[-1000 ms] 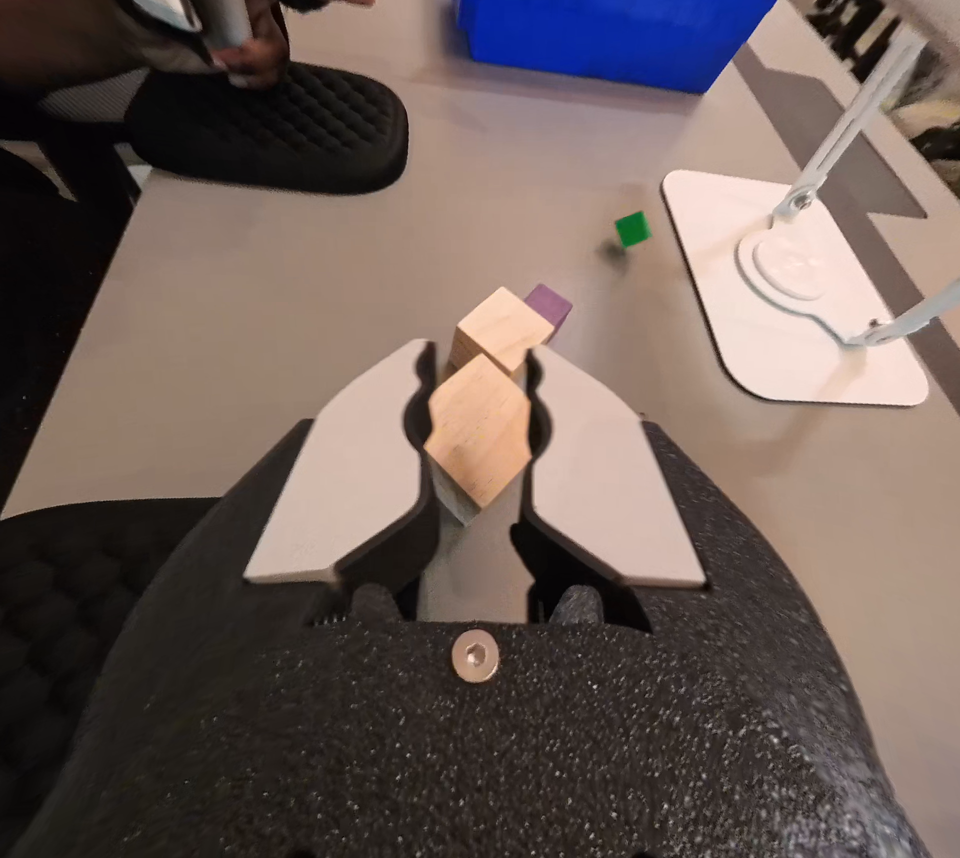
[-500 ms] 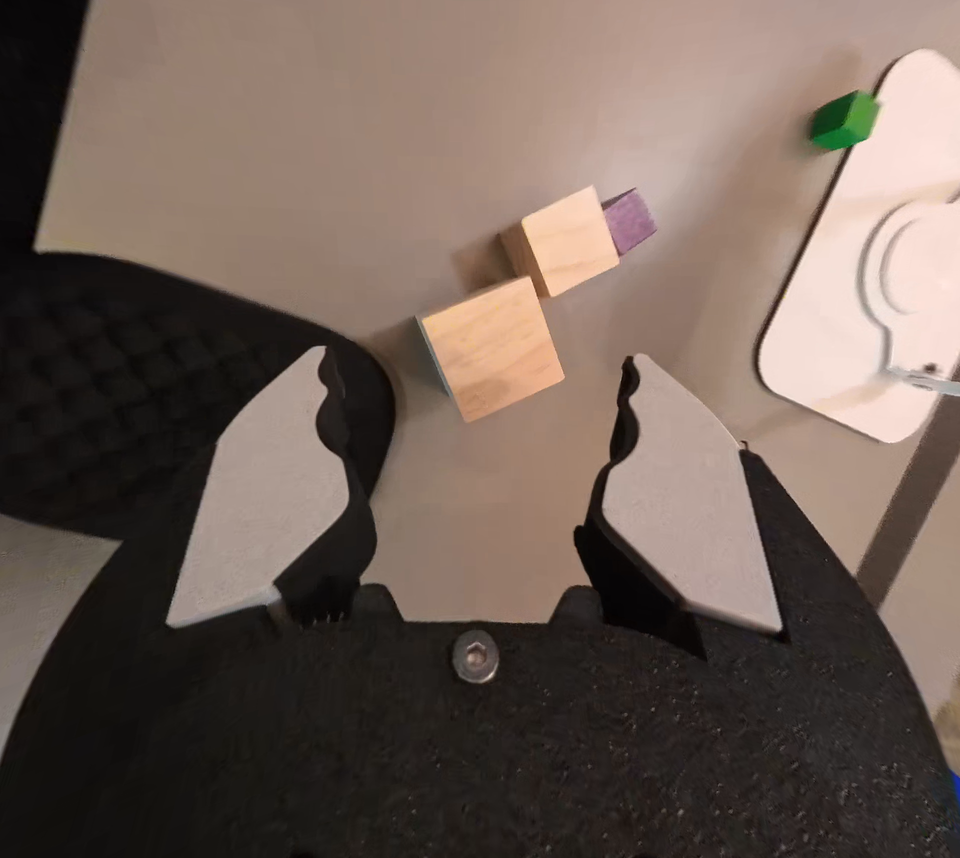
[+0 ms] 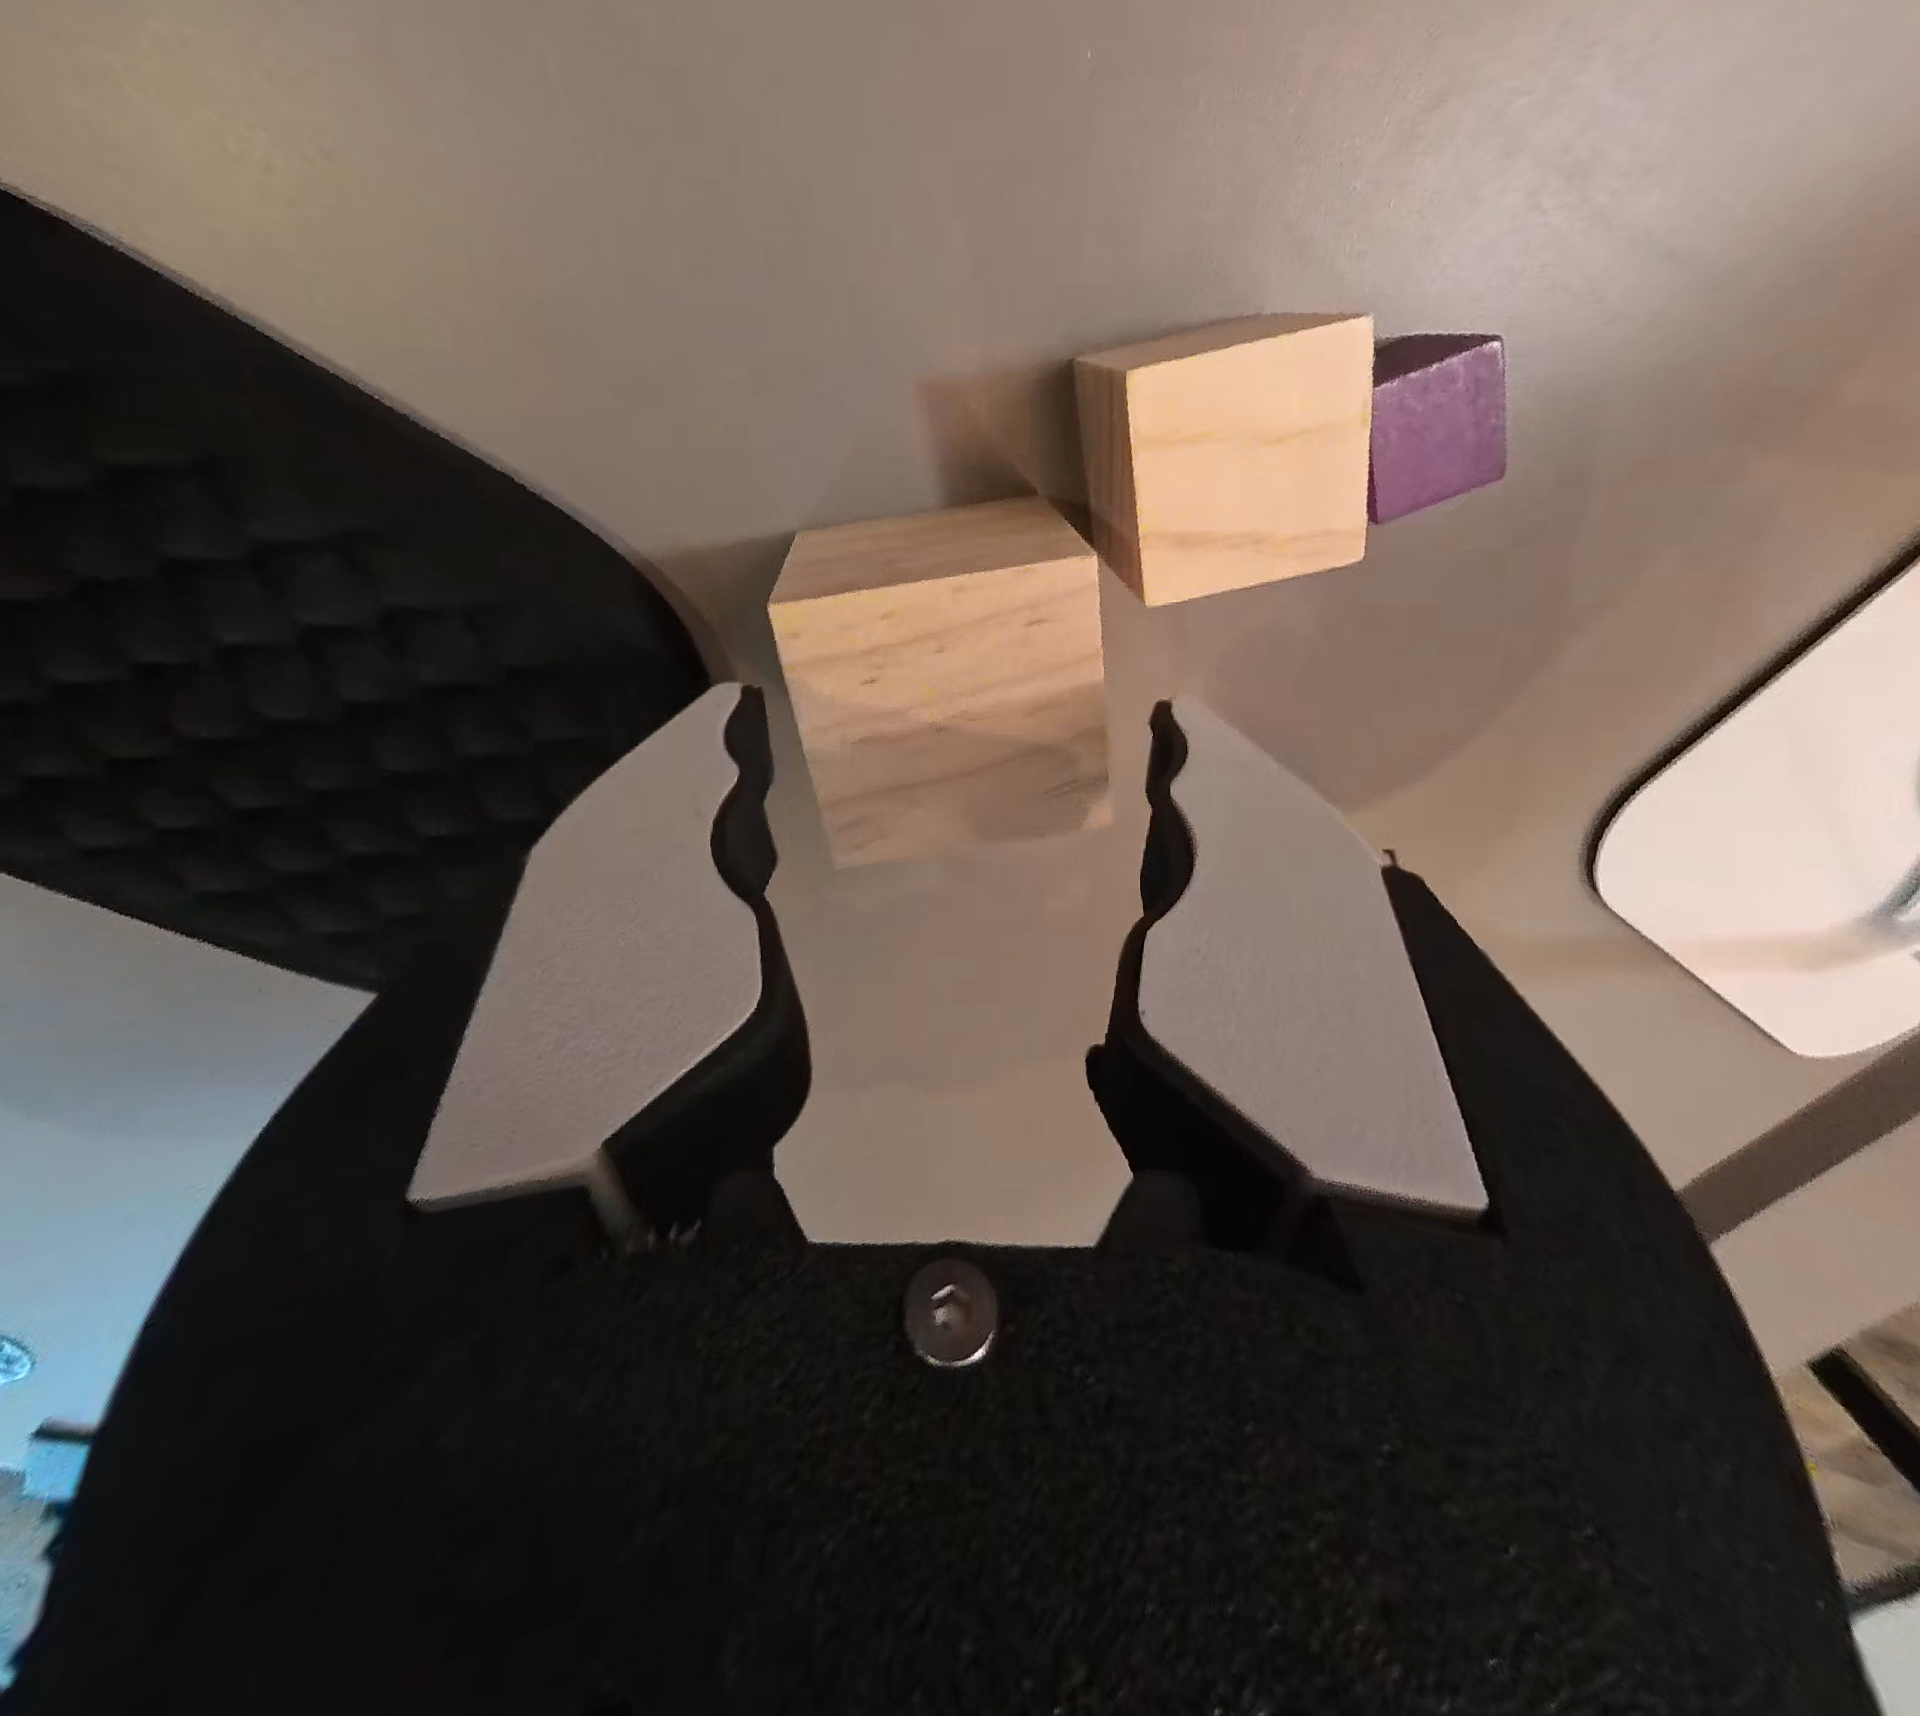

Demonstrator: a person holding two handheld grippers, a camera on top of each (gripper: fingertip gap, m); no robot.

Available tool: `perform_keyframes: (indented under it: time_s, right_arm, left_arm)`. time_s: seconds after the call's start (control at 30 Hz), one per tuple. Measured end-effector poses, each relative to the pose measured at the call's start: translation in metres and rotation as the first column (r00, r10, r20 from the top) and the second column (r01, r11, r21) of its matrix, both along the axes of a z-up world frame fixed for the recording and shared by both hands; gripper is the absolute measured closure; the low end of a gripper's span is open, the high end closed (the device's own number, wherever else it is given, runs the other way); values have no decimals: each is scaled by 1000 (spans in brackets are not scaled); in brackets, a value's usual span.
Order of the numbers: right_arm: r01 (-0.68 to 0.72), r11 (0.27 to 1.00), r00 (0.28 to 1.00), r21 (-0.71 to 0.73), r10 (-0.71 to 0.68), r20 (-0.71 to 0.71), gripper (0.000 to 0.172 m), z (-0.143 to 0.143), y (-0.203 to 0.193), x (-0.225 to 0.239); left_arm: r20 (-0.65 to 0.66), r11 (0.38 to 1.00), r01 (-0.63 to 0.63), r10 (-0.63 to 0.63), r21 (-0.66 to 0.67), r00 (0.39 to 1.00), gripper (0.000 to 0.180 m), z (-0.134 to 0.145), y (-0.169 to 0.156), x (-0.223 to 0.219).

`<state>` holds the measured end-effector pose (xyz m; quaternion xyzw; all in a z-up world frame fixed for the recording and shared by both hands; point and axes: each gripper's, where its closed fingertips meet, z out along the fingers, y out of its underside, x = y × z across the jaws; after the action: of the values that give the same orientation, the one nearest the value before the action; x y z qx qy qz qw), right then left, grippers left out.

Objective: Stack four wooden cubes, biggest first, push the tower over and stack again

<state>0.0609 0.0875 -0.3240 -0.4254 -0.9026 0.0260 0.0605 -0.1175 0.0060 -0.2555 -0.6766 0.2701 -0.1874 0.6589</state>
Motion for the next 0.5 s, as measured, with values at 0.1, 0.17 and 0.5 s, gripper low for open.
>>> perform_keyframes:
  time_s: [0.1, 0.17, 0.5]
  right_arm:
    - [-21, 1000, 1000, 9, 21, 14, 109, -8, 1, -1]
    - [-25, 1000, 1000, 12, 25, 18, 112, -11, 0, 0]
    - [6, 999, 999, -39, -8, -42, 112, 43, -33, -21]
  left_arm:
    - [-13, 1000, 7, -7, 4, 1000, 34, -1, -1, 2]
    - [-3, 1000, 7, -7, 13, 1000, 34, 1, -2, 1]
    - [39, 1000, -4, 3, 13, 999, 35, 4, -1, -4]
